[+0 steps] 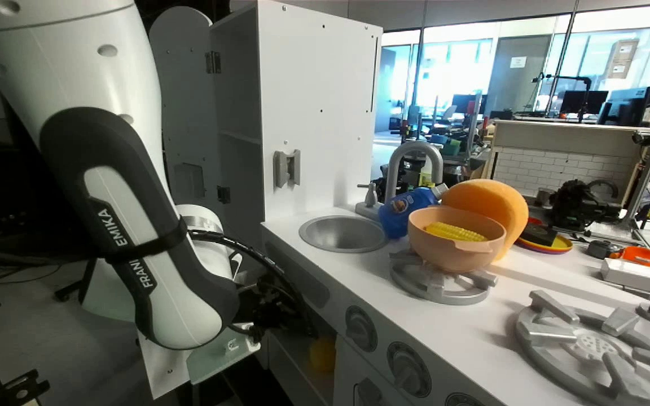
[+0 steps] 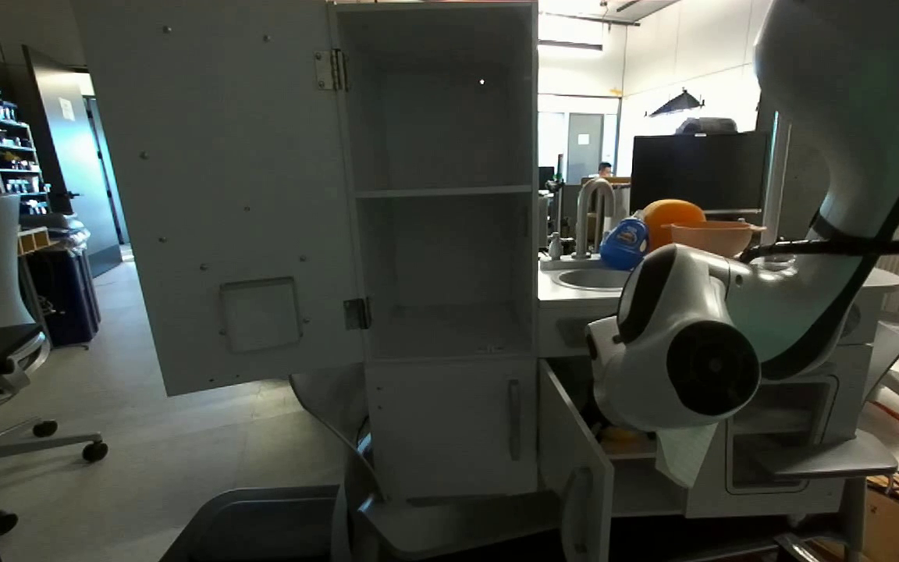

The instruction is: Remove the yellow sponge from the sink and place it inside the bottom cabinet, pick up the green pepper and put it inside the bottom cabinet.

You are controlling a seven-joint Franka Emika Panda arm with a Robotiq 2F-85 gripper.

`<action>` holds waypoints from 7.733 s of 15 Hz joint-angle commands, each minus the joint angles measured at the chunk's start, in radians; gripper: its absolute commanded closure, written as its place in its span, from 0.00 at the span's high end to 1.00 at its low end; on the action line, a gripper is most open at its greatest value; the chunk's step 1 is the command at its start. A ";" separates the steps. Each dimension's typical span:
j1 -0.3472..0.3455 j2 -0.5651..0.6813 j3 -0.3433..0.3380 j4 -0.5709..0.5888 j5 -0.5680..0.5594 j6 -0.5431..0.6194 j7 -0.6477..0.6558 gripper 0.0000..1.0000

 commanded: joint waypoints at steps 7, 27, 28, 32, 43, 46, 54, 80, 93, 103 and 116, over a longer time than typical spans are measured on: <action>0.059 0.213 -0.066 0.297 0.000 -0.005 -0.008 0.22; 0.037 0.231 -0.031 0.345 0.085 0.008 -0.145 1.00; 0.015 0.216 -0.007 0.312 0.097 0.008 -0.183 1.00; -0.002 0.082 0.002 0.113 0.231 0.046 -0.312 1.00; -0.071 -0.392 0.040 -0.392 0.486 0.137 -0.558 1.00; -0.077 -0.554 0.053 -0.509 0.596 0.226 -0.652 1.00; 0.061 -0.734 0.186 -0.610 1.218 0.229 -0.957 1.00; 0.336 -0.301 0.010 -0.227 1.755 0.075 -1.291 1.00; 0.392 -0.177 -0.135 -0.062 1.752 -0.196 -1.359 1.00; 0.323 0.008 -0.247 0.188 1.735 -0.293 -1.377 1.00; 0.319 0.034 -0.303 0.190 1.632 -0.162 -1.305 1.00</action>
